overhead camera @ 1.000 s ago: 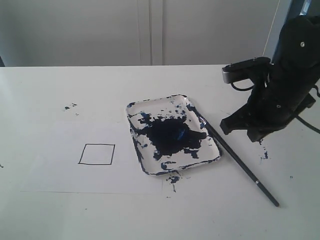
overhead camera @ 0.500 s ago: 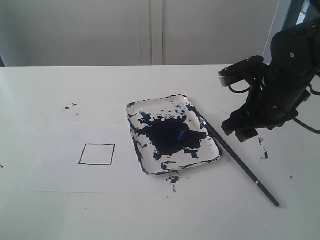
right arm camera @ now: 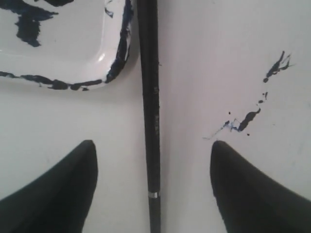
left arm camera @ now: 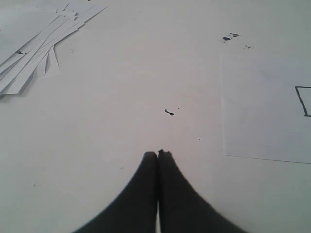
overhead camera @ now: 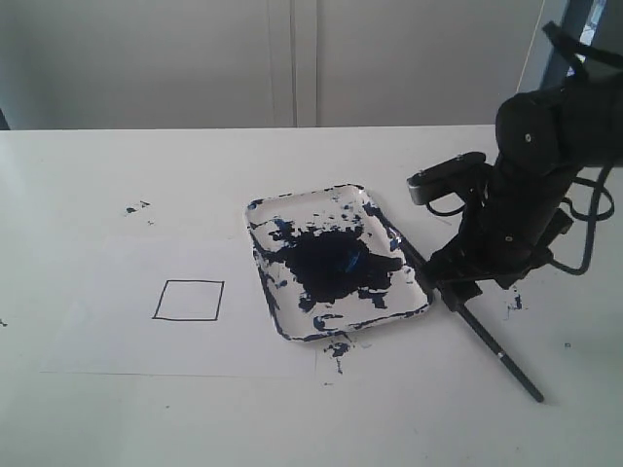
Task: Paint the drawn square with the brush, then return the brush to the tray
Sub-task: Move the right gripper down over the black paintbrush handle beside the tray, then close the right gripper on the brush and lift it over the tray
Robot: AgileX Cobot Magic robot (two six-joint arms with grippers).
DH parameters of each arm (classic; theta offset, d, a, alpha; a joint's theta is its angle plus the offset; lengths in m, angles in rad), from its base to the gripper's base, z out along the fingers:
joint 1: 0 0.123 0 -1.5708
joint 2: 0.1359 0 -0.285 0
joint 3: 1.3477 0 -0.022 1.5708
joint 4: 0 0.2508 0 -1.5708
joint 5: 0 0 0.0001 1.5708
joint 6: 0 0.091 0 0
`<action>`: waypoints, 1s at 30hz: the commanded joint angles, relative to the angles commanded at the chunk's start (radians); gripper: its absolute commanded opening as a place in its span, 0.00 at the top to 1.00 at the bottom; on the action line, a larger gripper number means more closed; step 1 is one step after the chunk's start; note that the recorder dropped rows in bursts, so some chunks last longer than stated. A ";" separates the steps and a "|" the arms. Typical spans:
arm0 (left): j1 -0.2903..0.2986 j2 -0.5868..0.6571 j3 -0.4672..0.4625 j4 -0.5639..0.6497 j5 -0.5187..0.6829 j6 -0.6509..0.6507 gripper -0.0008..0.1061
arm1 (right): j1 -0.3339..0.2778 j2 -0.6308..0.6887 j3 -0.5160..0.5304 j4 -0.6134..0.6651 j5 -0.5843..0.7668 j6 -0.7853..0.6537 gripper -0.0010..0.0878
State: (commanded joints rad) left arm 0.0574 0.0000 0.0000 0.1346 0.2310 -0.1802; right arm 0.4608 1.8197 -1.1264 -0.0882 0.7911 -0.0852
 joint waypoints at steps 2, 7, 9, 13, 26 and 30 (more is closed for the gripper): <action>0.000 0.000 0.000 0.000 0.000 0.000 0.99 | -0.003 0.024 0.000 -0.003 -0.017 0.000 0.28; 0.000 0.000 0.000 0.000 0.000 0.000 0.99 | -0.011 0.057 0.000 -0.013 -0.063 0.000 0.28; 0.000 0.000 0.000 0.000 0.000 0.000 0.99 | -0.015 0.071 0.000 -0.013 -0.070 0.000 0.28; 0.000 0.000 0.000 0.000 0.000 0.000 0.99 | -0.023 0.102 0.000 -0.013 -0.076 0.000 0.28; 0.000 0.000 0.000 0.000 0.000 0.000 0.99 | -0.025 0.139 0.000 -0.009 -0.119 0.000 0.28; 0.000 0.000 0.000 0.000 0.000 0.000 0.99 | -0.025 0.157 0.000 0.010 -0.121 0.000 0.28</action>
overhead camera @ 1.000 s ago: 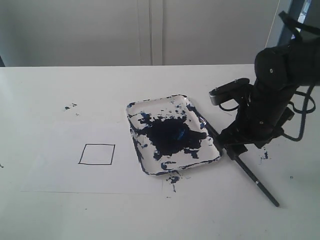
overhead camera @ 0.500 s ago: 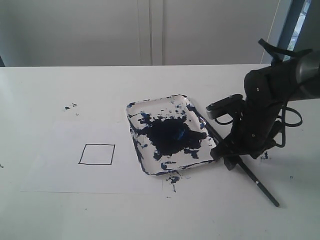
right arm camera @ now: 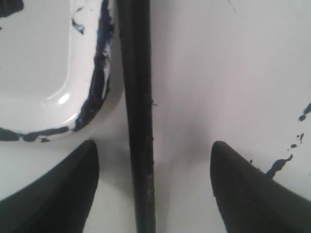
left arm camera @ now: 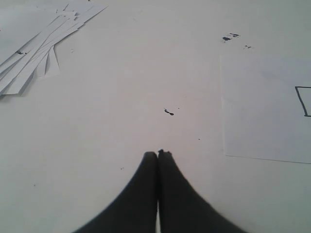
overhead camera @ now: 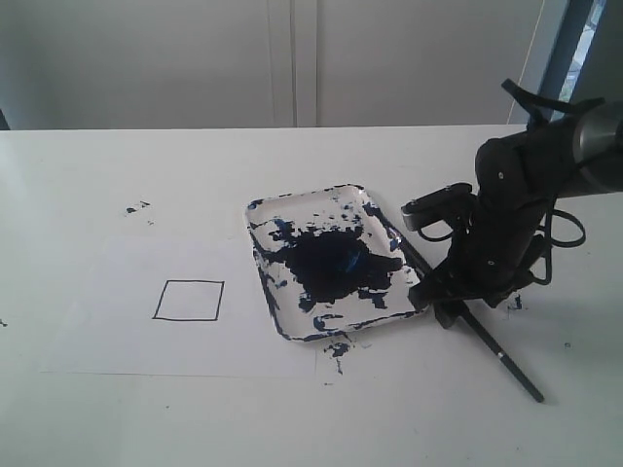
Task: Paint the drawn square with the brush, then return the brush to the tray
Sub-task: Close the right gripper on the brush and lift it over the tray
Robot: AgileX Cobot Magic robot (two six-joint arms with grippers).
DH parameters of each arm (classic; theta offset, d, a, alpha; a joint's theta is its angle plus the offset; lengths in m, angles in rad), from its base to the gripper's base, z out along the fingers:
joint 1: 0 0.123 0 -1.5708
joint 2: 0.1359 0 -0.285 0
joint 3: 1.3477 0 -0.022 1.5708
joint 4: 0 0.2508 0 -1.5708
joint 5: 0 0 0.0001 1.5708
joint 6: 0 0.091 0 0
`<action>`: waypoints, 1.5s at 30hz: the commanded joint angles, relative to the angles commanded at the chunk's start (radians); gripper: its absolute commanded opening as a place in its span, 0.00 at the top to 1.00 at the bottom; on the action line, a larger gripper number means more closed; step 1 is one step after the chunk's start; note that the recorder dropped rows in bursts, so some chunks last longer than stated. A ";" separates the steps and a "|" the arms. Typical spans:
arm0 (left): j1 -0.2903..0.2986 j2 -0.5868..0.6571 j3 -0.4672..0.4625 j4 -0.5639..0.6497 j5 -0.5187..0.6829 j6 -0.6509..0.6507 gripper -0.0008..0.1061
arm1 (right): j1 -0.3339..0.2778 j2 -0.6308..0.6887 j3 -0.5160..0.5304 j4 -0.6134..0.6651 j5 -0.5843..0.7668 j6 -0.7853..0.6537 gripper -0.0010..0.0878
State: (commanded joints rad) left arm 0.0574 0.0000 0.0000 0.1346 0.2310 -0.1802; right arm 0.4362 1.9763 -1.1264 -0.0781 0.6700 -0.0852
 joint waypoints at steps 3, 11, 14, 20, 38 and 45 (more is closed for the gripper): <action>0.000 0.000 0.000 0.000 0.000 0.000 0.99 | 0.000 0.005 0.000 0.007 0.000 0.000 0.28; 0.000 0.000 0.000 0.000 0.000 0.000 0.99 | 0.000 0.005 0.000 0.027 0.014 0.000 0.39; 0.000 0.000 0.000 0.000 0.000 0.000 0.99 | 0.000 0.005 0.000 0.053 0.033 0.000 0.55; 0.000 0.000 0.000 0.000 0.000 0.000 0.99 | 0.000 0.005 0.000 0.078 0.043 0.002 0.85; 0.000 0.000 0.000 0.000 0.000 0.000 0.99 | 0.002 -0.381 0.000 0.112 0.252 -0.045 0.99; 0.000 0.000 0.000 0.000 0.000 0.000 0.99 | 0.002 -0.479 0.000 0.471 0.392 -0.136 0.99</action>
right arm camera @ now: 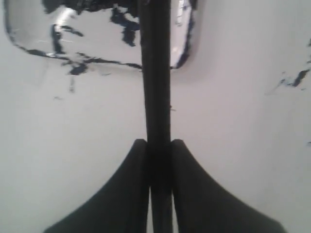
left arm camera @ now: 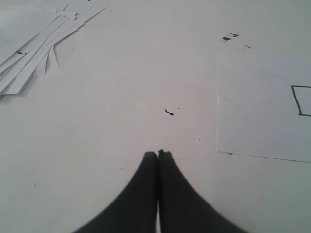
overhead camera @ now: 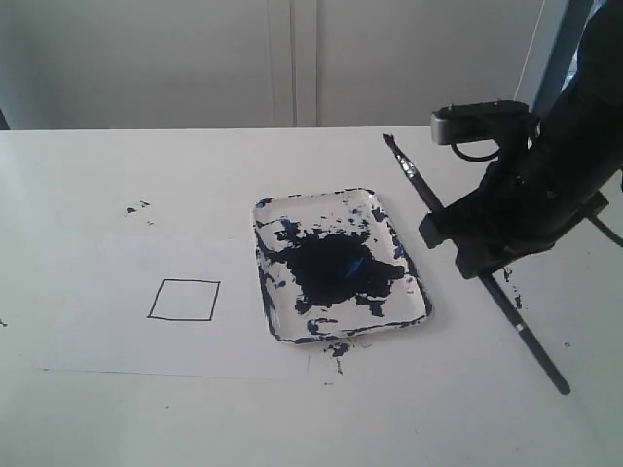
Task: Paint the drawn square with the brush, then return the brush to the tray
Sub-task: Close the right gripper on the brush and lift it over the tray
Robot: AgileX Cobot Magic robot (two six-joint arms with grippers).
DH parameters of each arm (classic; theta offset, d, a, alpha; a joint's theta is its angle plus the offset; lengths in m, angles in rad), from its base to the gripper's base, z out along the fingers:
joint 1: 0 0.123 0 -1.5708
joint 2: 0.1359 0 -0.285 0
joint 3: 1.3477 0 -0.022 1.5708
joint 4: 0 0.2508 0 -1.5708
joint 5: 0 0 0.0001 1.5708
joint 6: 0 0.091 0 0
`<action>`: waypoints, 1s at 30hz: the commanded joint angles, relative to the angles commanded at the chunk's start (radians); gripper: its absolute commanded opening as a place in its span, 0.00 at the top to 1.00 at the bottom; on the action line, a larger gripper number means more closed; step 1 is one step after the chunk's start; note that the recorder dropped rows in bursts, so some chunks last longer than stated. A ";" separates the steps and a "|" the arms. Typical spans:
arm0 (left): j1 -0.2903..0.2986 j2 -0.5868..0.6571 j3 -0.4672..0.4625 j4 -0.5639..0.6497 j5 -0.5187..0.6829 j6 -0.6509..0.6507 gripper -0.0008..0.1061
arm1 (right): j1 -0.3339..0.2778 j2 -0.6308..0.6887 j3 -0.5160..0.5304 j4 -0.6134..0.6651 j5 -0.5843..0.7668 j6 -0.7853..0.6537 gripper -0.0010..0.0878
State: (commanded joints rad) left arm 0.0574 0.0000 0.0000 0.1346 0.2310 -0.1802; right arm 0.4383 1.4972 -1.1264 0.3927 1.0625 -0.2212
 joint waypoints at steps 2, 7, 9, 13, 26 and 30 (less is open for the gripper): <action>0.000 0.000 0.000 0.000 0.000 0.000 0.99 | 0.000 0.000 0.000 0.152 0.044 -0.027 0.99; 0.000 0.000 0.000 0.000 0.000 0.000 0.99 | 0.000 0.023 0.066 0.337 0.050 -0.034 0.99; 0.000 0.000 0.000 0.000 0.000 0.000 0.99 | 0.000 0.042 0.098 0.384 0.050 -0.034 0.99; 0.000 0.000 0.000 0.000 0.000 0.000 0.99 | 0.000 0.086 0.151 0.516 0.012 -0.068 0.99; 0.000 0.000 0.000 0.000 0.000 0.000 0.99 | 0.000 0.243 0.250 0.762 -0.030 -0.205 0.99; 0.000 0.000 0.000 0.000 0.000 0.000 0.99 | 0.000 0.268 0.281 0.781 -0.057 -0.219 0.99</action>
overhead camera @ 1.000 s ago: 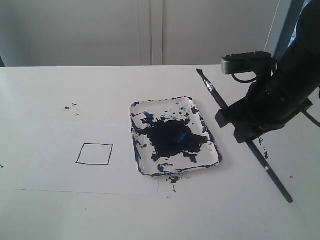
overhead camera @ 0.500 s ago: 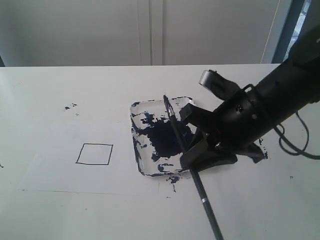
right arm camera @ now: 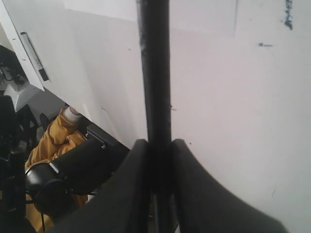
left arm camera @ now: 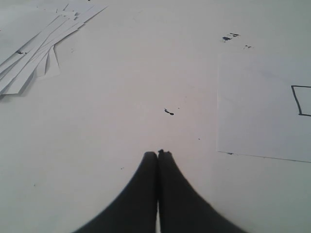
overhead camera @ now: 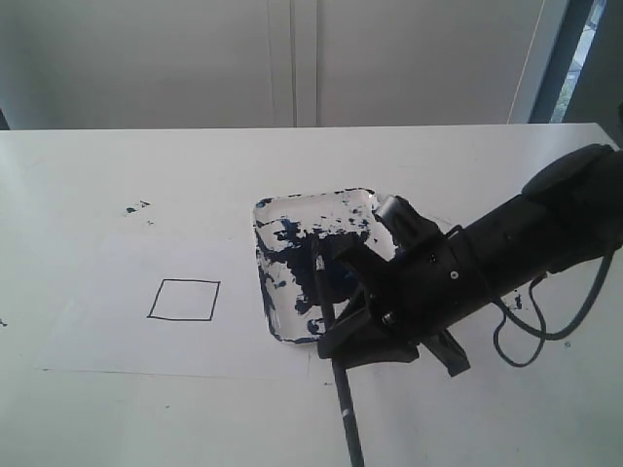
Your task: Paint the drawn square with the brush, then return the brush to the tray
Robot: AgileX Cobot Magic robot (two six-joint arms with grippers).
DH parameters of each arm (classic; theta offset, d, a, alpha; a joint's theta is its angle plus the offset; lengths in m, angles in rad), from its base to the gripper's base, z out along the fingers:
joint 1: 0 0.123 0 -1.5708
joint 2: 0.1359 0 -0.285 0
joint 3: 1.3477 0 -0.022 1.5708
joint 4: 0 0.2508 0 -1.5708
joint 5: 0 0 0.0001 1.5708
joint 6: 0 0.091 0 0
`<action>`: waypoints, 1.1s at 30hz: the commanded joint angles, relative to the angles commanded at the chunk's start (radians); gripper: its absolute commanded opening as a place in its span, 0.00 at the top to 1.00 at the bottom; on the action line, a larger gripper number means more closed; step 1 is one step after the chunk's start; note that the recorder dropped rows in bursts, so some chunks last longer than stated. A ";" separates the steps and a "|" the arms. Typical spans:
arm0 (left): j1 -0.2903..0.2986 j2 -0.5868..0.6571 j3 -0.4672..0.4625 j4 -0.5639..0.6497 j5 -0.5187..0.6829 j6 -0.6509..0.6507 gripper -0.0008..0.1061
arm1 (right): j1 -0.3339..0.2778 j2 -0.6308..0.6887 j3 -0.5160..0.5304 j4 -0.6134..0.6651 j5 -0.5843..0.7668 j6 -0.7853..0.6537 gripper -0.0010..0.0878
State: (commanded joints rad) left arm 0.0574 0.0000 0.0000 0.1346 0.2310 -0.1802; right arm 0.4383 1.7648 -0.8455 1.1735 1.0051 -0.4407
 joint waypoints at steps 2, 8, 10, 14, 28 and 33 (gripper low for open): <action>0.000 0.000 0.000 0.000 0.000 0.000 0.99 | 0.000 0.012 0.018 0.011 -0.010 -0.009 0.99; 0.000 0.000 0.000 0.000 0.000 0.000 0.99 | 0.000 0.025 0.057 0.075 -0.033 -0.059 0.99; 0.000 0.000 0.000 0.000 0.000 0.000 0.99 | 0.000 0.032 0.066 0.115 -0.038 -0.085 0.99; 0.000 0.000 0.000 0.000 0.000 0.000 0.99 | 0.000 0.061 0.068 0.143 -0.038 -0.099 0.99; 0.000 0.000 0.000 0.000 0.000 0.000 0.99 | 0.000 0.141 0.068 0.266 -0.025 -0.209 0.99; 0.000 0.000 0.000 0.000 0.000 0.000 0.99 | 0.000 0.163 0.068 0.265 -0.025 -0.214 0.99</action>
State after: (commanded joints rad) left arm 0.0574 0.0000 0.0000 0.1346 0.2310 -0.1802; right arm 0.4383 1.9282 -0.7775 1.4389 0.9801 -0.6546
